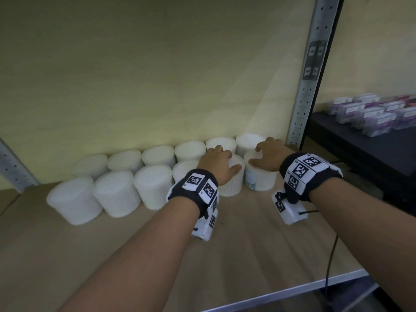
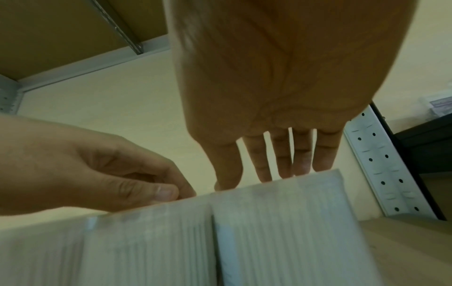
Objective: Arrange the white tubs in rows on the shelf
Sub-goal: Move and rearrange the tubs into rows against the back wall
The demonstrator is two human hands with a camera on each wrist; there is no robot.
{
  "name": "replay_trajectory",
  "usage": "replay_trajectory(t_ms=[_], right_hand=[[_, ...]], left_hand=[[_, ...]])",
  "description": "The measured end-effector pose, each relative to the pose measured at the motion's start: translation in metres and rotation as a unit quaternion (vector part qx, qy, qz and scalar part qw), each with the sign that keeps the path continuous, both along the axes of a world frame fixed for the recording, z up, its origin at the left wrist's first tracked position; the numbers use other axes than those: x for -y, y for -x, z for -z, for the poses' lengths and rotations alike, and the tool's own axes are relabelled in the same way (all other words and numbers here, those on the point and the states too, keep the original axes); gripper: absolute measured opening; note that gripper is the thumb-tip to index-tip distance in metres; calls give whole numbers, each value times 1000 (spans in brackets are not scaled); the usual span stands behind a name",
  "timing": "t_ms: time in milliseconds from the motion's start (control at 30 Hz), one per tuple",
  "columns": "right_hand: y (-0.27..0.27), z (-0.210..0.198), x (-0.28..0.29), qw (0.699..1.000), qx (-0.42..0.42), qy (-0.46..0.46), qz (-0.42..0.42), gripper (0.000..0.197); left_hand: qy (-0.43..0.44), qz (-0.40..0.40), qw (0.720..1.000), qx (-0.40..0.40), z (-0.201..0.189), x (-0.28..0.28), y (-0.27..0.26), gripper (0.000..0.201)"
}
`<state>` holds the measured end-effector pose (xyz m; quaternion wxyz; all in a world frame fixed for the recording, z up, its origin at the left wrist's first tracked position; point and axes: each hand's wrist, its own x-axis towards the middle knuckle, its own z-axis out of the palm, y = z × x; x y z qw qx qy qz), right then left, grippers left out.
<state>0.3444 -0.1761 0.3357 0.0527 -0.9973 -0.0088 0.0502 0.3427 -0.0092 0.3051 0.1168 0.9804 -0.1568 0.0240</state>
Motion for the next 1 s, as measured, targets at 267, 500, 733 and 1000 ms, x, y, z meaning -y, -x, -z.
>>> replay_trajectory(t_ms=[267, 500, 733, 1000], right_hand=[[-2, -4, 8, 998, -38, -27, -41, 56], [1, -14, 10, 996, 39, -74, -3, 47], [6, -5, 4, 1000, 11, 4, 5, 55], [4, -7, 6, 999, -12, -35, -11, 49]], left_hand=[[0, -4, 1000, -4, -1, 0, 0, 54], [7, -6, 1000, -5, -2, 0, 1, 53], [-2, -2, 1000, -10, -2, 1, 2, 53], [0, -2, 1000, -8, -1, 1, 2, 53]])
